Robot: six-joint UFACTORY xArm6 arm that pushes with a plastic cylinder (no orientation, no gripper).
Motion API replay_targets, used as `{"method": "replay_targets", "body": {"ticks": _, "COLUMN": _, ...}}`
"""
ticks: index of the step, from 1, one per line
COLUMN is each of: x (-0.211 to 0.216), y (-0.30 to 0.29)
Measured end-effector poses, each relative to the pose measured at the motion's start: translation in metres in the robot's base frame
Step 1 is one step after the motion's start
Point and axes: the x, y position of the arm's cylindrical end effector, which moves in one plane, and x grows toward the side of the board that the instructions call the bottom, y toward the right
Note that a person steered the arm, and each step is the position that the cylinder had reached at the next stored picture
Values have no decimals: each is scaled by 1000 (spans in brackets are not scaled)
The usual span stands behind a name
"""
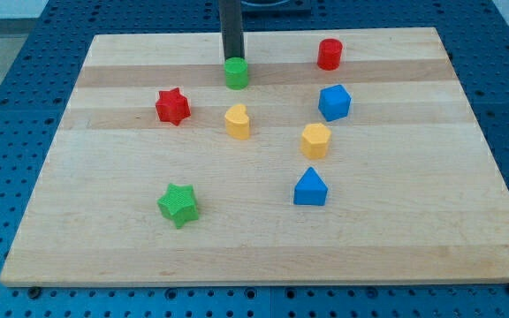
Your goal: Place the green circle above the heart
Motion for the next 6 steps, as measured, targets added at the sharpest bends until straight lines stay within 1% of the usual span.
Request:
{"method": "replay_targets", "body": {"ticks": 2, "x": 22, "y": -10}}
{"method": "replay_targets", "body": {"ticks": 3, "x": -1, "y": -2}}
{"method": "replay_targets", "body": {"ticks": 4, "x": -38, "y": 46}}
{"method": "replay_targets", "body": {"ticks": 5, "x": -43, "y": 129}}
{"method": "replay_targets", "body": {"ticks": 6, "x": -43, "y": 188}}
